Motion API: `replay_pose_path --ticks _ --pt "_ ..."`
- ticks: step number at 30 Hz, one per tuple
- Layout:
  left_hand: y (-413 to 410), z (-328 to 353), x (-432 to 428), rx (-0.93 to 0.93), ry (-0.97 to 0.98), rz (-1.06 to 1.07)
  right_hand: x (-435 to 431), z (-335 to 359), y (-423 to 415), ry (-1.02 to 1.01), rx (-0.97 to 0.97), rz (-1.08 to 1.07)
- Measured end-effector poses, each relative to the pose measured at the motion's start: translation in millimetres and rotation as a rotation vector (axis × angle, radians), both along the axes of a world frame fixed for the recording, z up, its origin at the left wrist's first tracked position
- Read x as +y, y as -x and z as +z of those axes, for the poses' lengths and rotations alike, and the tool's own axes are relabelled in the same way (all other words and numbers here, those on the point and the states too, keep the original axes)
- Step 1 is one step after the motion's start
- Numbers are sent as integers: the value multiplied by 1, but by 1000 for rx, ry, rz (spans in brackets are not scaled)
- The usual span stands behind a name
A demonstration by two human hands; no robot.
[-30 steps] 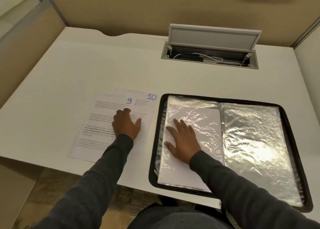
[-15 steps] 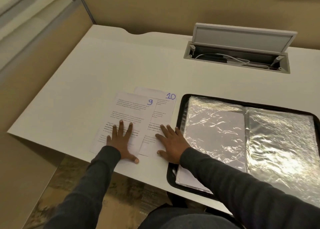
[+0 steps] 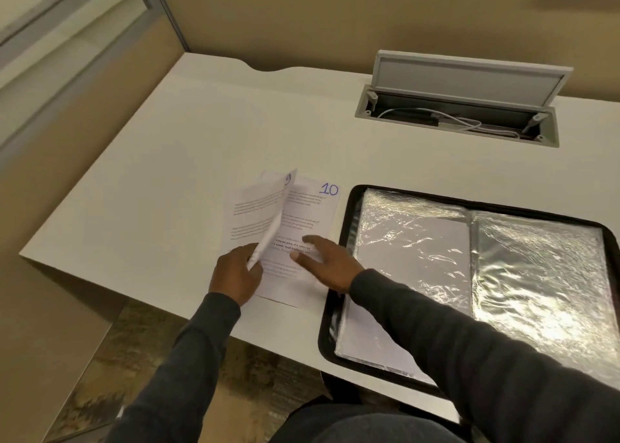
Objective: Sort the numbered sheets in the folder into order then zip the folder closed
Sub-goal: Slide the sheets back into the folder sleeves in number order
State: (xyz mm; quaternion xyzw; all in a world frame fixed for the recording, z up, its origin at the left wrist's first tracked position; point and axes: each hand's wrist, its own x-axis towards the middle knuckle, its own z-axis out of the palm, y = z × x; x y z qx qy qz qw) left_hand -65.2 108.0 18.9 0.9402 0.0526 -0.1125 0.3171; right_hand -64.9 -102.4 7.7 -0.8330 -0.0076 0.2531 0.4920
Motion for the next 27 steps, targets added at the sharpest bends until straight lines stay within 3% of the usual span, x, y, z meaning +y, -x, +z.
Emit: replay_pose_path --ticks 4,9,12,15,19,27 --pt "10 22 -44 -92 128 -46 -14 26 -16 -449 266 -369" --pt "20 28 -107 -181 96 -300 -69 49 -20 -615 224 -551" --pt "24 24 -152 -160 -32 -442 -111 48 -13 -449 122 -583" --pt "30 21 -197 -73 -92 -537 -160 50 -2 -109 -17 -538" --pt "43 12 -257 -203 -30 -661 -236 58 12 221 -88 -522" --pt "44 -28 -390 -162 -113 -924 -375 69 27 525 -245 -607"
